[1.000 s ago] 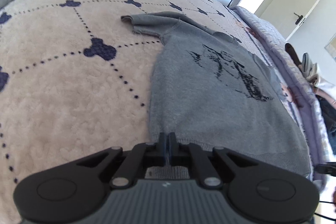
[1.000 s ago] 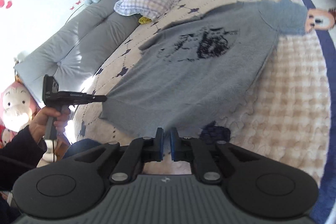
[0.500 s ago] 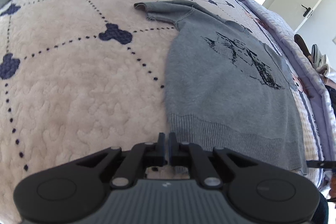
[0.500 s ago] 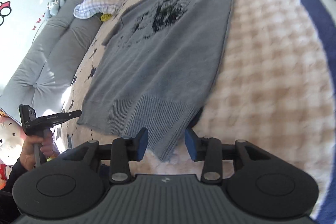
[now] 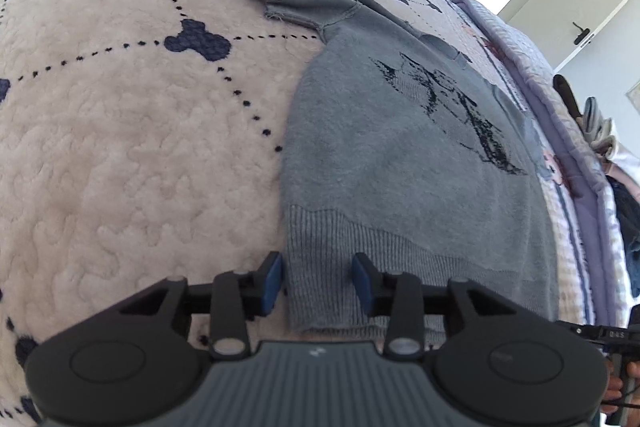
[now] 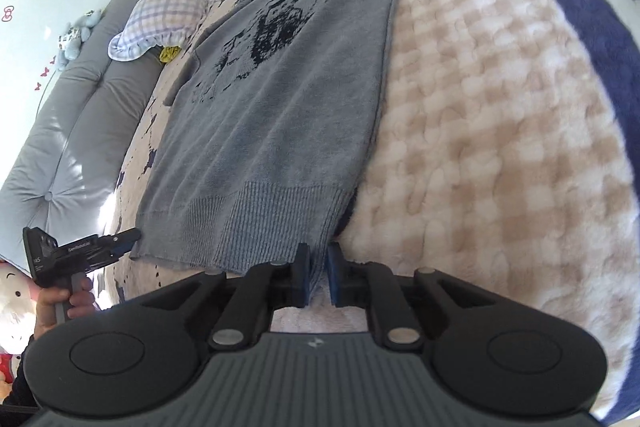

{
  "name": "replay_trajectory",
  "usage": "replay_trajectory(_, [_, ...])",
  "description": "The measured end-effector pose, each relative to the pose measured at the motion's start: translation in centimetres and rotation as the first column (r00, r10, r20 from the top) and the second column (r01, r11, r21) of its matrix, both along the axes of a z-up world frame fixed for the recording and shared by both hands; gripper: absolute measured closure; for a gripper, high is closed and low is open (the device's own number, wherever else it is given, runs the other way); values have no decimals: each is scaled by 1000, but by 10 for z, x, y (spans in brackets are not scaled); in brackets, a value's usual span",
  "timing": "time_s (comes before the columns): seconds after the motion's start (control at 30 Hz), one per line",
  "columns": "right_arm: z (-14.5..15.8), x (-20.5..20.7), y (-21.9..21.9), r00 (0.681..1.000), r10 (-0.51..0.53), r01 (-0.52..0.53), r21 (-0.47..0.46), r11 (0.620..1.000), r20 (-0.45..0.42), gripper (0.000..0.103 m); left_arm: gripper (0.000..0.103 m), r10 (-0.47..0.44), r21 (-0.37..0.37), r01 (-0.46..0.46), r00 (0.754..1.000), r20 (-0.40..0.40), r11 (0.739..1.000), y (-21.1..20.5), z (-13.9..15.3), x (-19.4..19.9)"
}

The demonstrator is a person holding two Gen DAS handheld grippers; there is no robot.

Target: Fold clothes

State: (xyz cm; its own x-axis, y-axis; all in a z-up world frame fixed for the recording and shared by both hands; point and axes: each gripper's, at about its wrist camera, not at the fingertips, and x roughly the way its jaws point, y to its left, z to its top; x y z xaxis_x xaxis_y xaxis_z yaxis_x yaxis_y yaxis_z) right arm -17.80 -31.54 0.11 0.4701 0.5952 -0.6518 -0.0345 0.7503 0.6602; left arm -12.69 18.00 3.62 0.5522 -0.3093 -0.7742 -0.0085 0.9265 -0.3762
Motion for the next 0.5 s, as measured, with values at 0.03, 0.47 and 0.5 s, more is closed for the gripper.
replay_trajectory(0.03, [0, -1, 3, 1000, 4, -4, -8, 1000, 7, 91, 75, -5, 39, 4, 1000, 8, 999, -6, 0, 0])
replay_trajectory(0.47, [45, -41, -26, 989, 22, 4, -170, 986, 149, 98, 98, -140, 170, 130, 989, 51, 977, -26, 9, -38])
replay_trajectory(0.5, [41, -43, -30, 991, 16, 9, -187, 982, 135, 98, 98, -141, 169, 130, 988, 55, 977, -26, 9, -40])
